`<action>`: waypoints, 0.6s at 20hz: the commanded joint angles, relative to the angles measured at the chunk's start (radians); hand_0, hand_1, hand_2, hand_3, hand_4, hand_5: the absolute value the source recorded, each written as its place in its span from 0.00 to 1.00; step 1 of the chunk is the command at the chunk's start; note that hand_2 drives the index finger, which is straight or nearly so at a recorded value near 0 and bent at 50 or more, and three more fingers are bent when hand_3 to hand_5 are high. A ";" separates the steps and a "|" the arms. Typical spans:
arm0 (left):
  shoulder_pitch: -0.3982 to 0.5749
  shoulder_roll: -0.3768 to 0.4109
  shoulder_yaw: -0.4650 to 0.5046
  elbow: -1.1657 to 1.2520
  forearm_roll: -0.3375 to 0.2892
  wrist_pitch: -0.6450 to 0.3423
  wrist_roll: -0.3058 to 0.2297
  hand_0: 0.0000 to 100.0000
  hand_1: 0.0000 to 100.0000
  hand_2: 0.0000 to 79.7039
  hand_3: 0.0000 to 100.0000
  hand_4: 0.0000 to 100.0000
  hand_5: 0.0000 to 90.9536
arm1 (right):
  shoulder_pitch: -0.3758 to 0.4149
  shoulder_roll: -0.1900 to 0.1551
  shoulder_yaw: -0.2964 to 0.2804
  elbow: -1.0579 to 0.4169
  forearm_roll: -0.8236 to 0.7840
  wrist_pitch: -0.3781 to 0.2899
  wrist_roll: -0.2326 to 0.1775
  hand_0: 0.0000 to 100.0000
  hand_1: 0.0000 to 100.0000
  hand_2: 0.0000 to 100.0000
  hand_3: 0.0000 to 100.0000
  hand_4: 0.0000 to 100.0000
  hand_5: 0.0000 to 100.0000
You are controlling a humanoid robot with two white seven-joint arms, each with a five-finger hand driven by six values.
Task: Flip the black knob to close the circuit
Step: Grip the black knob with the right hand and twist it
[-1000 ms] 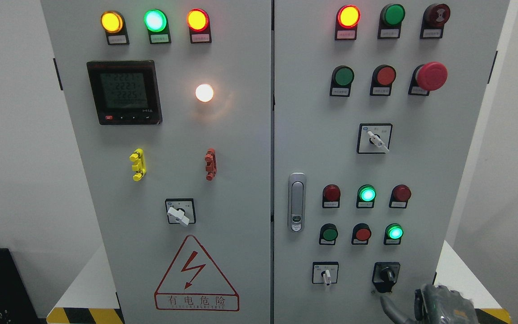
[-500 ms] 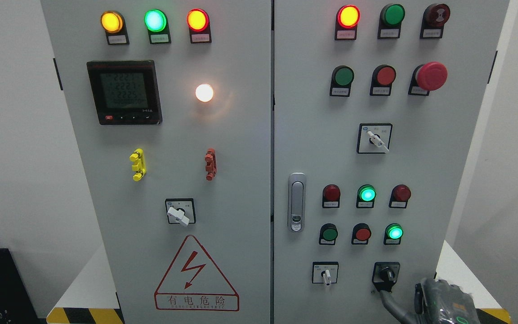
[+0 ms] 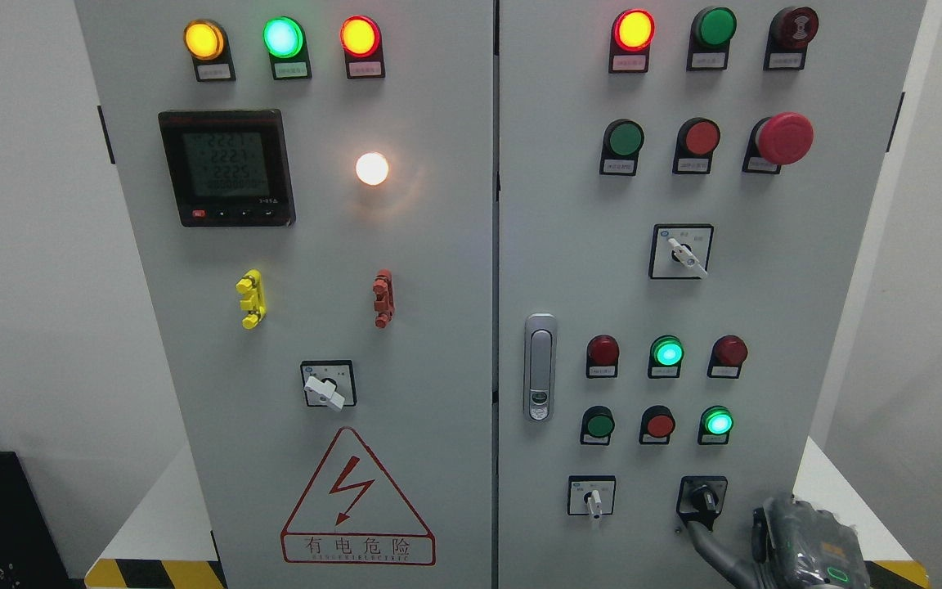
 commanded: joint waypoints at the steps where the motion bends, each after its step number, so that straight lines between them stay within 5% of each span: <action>1: 0.000 0.000 0.000 -0.001 -0.002 -0.001 0.000 0.12 0.56 0.00 0.00 0.00 0.00 | -0.002 0.005 0.016 0.014 0.001 0.001 -0.004 0.00 0.10 0.91 1.00 0.89 0.90; 12: 0.001 0.002 0.000 -0.001 -0.002 -0.001 0.000 0.12 0.56 0.00 0.00 0.00 0.00 | -0.005 0.004 0.011 0.014 -0.004 0.001 -0.004 0.00 0.11 0.91 1.00 0.89 0.91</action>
